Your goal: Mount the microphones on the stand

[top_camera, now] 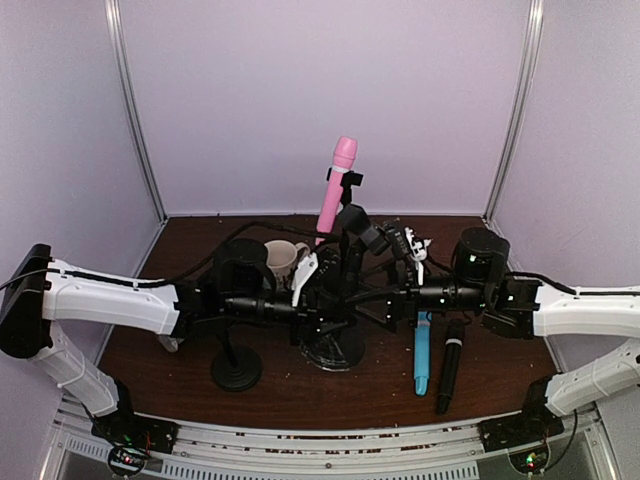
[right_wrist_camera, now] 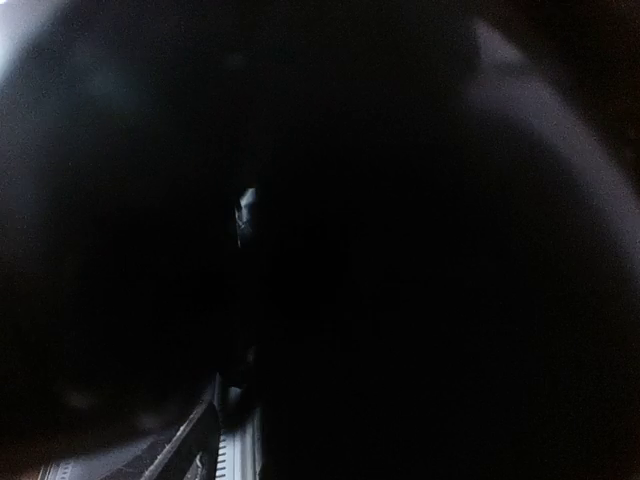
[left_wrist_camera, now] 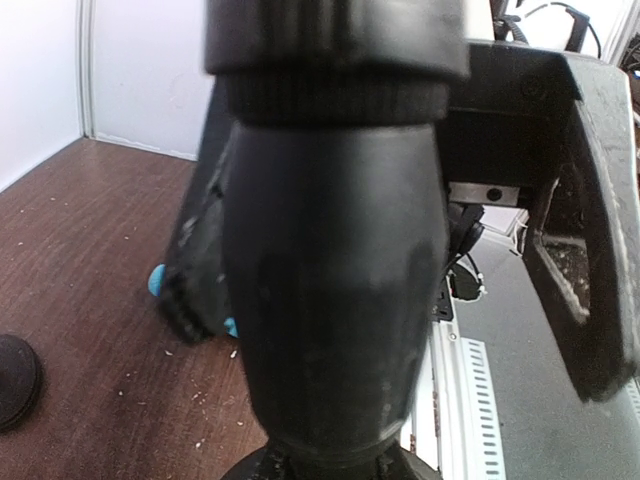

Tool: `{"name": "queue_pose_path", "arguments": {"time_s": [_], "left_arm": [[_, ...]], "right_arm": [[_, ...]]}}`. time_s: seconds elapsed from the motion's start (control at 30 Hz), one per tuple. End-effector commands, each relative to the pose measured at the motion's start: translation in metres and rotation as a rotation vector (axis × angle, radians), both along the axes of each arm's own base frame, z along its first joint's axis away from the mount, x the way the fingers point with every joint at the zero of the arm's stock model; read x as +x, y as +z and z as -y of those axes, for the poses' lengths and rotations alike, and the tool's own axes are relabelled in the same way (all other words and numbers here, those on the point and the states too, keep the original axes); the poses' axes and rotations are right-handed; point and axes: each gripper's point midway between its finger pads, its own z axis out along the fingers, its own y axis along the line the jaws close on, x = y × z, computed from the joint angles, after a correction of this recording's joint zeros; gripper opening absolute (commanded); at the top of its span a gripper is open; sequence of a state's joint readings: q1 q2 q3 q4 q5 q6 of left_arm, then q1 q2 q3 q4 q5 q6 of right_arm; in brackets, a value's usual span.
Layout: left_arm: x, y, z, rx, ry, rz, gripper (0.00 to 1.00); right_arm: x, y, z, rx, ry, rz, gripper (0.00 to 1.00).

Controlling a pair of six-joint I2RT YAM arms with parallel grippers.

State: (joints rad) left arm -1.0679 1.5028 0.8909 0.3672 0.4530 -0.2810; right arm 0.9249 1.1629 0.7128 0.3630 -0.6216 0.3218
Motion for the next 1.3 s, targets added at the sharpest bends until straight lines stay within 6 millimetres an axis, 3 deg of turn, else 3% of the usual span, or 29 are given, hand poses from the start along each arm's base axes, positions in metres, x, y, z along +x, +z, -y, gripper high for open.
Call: {"name": "queue_pose_path", "arguments": {"time_s": [0.0, 0.2, 0.43, 0.6, 0.7, 0.97, 1.27], "left_arm": [[-0.007, 0.051, 0.007, -0.154, -0.054, 0.067, 0.00], [0.013, 0.041, 0.007, -0.098, 0.056, 0.047, 0.00], [0.038, 0.036, 0.000, -0.093, 0.207, 0.035, 0.00], [0.044, 0.036, 0.001, -0.102, 0.220, 0.027, 0.00], [0.035, 0.040, 0.004, -0.115, 0.165, 0.038, 0.00], [-0.012, 0.052, 0.003, -0.167, -0.096, 0.050, 0.00], [-0.022, 0.056, 0.003, -0.184, -0.150, 0.039, 0.00]], "right_arm": [[-0.005, 0.025, -0.010, 0.112, 0.071, 0.042, 0.78], [-0.014, 0.023, -0.010, 0.133, 0.095, 0.013, 0.75], [-0.032, 0.004, 0.000, 0.071, 0.044, -0.013, 0.73], [-0.048, 0.000, 0.003, 0.090, 0.077, -0.048, 0.71], [-0.040, -0.003, 0.010, 0.077, 0.028, -0.044, 0.70], [-0.003, 0.003, 0.021, 0.066, -0.049, -0.007, 0.62], [0.001, 0.020, 0.005, 0.115, 0.003, 0.015, 0.56]]}}
